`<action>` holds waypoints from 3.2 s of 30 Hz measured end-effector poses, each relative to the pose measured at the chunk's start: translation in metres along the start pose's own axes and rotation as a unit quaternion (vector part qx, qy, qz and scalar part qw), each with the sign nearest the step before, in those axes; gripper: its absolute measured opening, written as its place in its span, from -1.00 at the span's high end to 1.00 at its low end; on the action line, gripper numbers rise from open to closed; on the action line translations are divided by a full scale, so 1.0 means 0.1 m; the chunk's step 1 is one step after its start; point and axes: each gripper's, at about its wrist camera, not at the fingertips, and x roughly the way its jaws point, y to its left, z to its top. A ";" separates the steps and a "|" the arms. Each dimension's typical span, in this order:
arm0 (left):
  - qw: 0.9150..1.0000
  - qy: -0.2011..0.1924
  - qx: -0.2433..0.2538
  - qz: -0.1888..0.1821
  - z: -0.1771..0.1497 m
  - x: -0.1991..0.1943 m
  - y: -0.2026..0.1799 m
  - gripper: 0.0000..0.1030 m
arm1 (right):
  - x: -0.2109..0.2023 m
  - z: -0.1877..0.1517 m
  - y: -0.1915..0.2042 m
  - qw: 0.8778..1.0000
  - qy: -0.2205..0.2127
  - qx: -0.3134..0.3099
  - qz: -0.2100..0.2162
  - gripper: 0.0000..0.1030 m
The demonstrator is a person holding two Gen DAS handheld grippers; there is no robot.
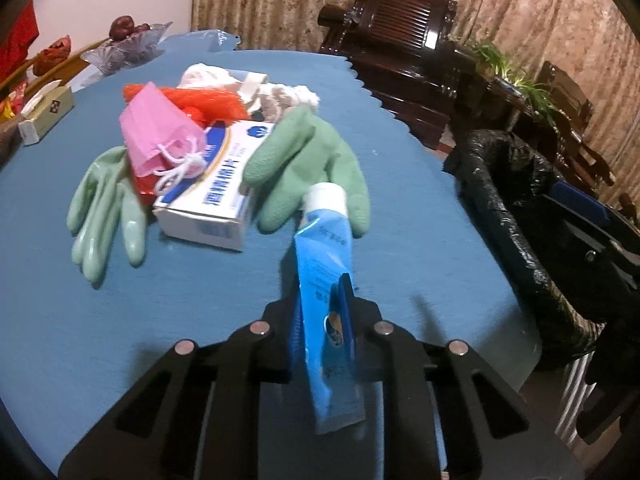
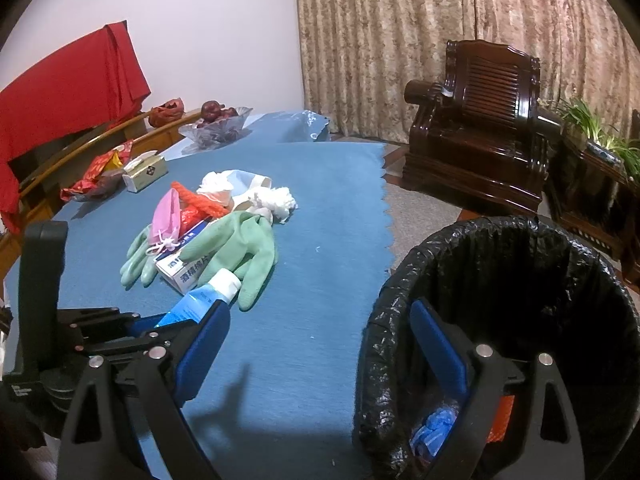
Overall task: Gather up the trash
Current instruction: 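Grasp the blue toothpaste tube with the left gripper, then grasp a green rubber glove with the right gripper while the left gripper holds the tube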
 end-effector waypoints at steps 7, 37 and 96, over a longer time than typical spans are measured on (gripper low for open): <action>1.000 0.002 0.013 -0.022 0.02 0.11 -0.14 0.82 | -0.03 0.01 -0.06 1.000 -0.002 0.005 -0.006 -0.75; 0.992 -0.091 -0.055 0.070 0.44 -0.62 0.59 0.98 | 0.59 0.52 0.55 0.999 -0.014 -0.028 0.044 -0.65; 0.991 -0.092 -0.066 0.075 0.43 -0.63 0.68 0.98 | 0.63 0.42 0.37 0.989 0.067 0.011 0.133 0.62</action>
